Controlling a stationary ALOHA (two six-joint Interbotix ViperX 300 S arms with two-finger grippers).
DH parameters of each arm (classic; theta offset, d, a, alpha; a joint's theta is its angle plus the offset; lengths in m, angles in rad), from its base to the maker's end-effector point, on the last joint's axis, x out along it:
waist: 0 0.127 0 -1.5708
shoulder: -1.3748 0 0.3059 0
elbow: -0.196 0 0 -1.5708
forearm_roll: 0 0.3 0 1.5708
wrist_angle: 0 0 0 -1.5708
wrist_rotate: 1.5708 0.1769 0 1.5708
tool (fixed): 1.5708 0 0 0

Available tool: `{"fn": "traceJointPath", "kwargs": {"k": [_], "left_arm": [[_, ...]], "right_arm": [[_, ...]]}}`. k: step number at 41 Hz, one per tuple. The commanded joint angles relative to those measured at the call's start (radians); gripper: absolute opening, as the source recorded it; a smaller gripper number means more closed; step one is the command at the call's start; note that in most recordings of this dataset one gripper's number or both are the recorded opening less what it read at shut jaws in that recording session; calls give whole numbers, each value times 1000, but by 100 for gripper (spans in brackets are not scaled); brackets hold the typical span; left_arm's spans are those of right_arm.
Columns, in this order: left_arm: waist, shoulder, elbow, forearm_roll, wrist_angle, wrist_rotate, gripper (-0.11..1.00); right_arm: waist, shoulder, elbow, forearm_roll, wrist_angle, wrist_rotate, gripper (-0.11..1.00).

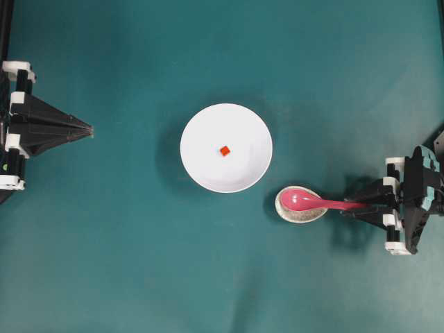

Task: Grip the spoon and scoop the red block from the bowl with right arm.
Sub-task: 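Lift the spoon from the rest and swing it over the bowl, then lower the spoon bowl into the white bowl beside the red cube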

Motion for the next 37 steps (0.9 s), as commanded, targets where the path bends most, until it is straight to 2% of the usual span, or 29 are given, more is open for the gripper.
{"fn": "traceJointPath", "kwargs": {"k": [1,7,12,15,20,26,32,37], "left_arm": [[3,8,-21,2,0,2,0],[3,8,-23,3,0,2,0],[6,8,-25,3,0,0,0],[8,8,-25,2,8,-3,0],[11,5,-26,3,26,-5,0],[9,0,-26,3,43,-5,0],[11,-2,-28,3,51,-9,0],[9,-2,-26,2,51,-9,0]], "right_arm": [[0,-17,-18,2,-14,-8,22],[-46,-78,-34,2,-9,-48,22],[-138,-173,-54,2,34,-110,22],[-207,-236,-75,2,101,-152,22],[-345,-345,-140,2,304,-230,22],[-561,-443,-268,2,661,-311,22],[-770,-445,-417,0,1034,-325,22],[-881,-388,-515,-3,1266,-321,22]]}}
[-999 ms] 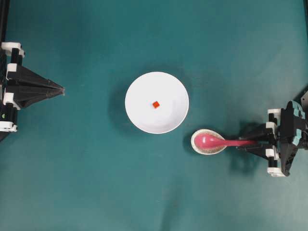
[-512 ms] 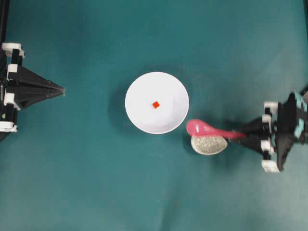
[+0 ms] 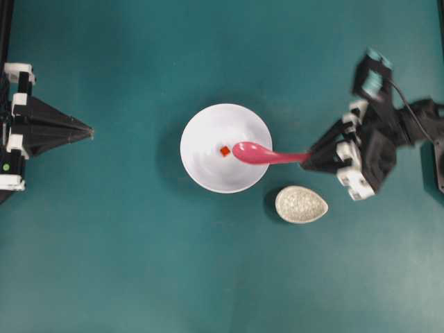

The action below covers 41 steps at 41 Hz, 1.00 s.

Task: Grip the spoon and scoop the red block from the bowl with right arm.
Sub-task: 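Lower the spoon bowl into the white bowl beside the red cube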

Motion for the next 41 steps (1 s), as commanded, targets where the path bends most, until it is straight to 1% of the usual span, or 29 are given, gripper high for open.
{"fn": "traceJointPath", "kwargs": {"k": [1,5,7,12,16,17,18,25,29,31,35,41], "left_arm": [[5,2,-26,2,-3,3,0],[3,2,-28,2,-2,5,0],[3,2,-26,2,-2,5,0],[3,-2,-28,2,-2,5,0],[5,-5,-28,3,-2,6,0],[5,-5,-26,3,-2,6,0],[5,-5,-26,3,-2,8,0],[3,-9,-28,3,6,21,0],[5,-14,-29,3,9,21,0],[3,-18,-29,3,12,21,0],[5,-25,-29,3,17,21,0],[5,-31,-31,2,31,21,0]], "right_arm": [[-75,46,-95,-6,160,3,22],[-104,120,-158,-18,244,28,22],[-109,160,-190,-37,270,44,22],[-109,238,-259,-110,322,100,22],[-109,288,-298,-190,365,166,22],[-109,298,-307,-218,376,187,22],[-109,304,-311,-235,383,201,22],[-109,331,-348,-394,449,327,22],[-109,347,-368,-468,480,376,22],[-109,354,-382,-495,491,388,22],[-107,373,-407,-526,497,396,22],[-109,402,-445,-538,515,390,22]]}}
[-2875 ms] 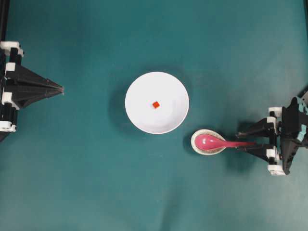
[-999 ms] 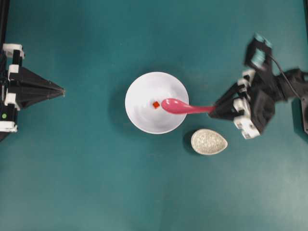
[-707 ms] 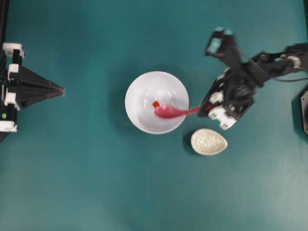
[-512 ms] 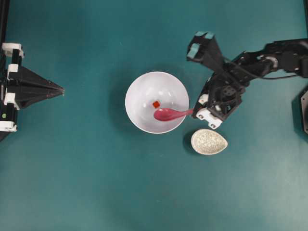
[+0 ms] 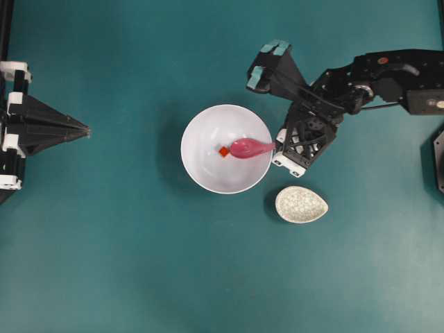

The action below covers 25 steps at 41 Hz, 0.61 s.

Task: Grip the spoon and scoop the red block from the bowl with right arm.
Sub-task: 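Lower the spoon bowl into the white bowl beside the red cube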

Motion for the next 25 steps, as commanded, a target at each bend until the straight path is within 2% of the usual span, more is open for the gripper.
{"fn": "traceJointPath", "kwargs": {"k": [1,8,25], "left_arm": [[3,2,-31,2,6,2,0],[3,0,-31,3,14,2,0],[2,2,-31,3,15,2,0]], "right_arm": [[-3,2,-49,-5,15,-2,22],[3,25,-84,-9,64,-8,22],[11,64,-147,-11,63,-66,22]]}}
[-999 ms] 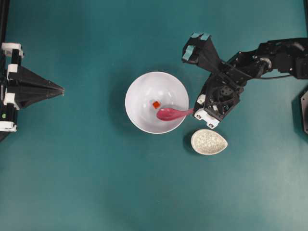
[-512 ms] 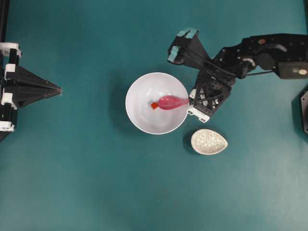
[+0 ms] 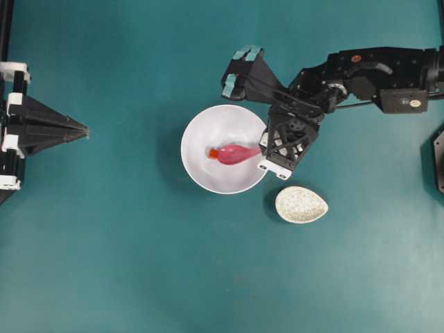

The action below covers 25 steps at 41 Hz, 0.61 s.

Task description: Grip the spoon and scoop the red block from the bowl with right arm.

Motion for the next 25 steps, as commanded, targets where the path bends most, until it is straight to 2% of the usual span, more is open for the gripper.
{"fn": "traceJointPath", "kwargs": {"k": [1,25], "left_arm": [[2,3,-29,3,-3,0,0],[3,9,-28,3,-3,-2,0]], "right_arm": [[-2,-11,-32,0,-6,-6,22],[-3,-6,-21,-2,-126,-18,22]]}}
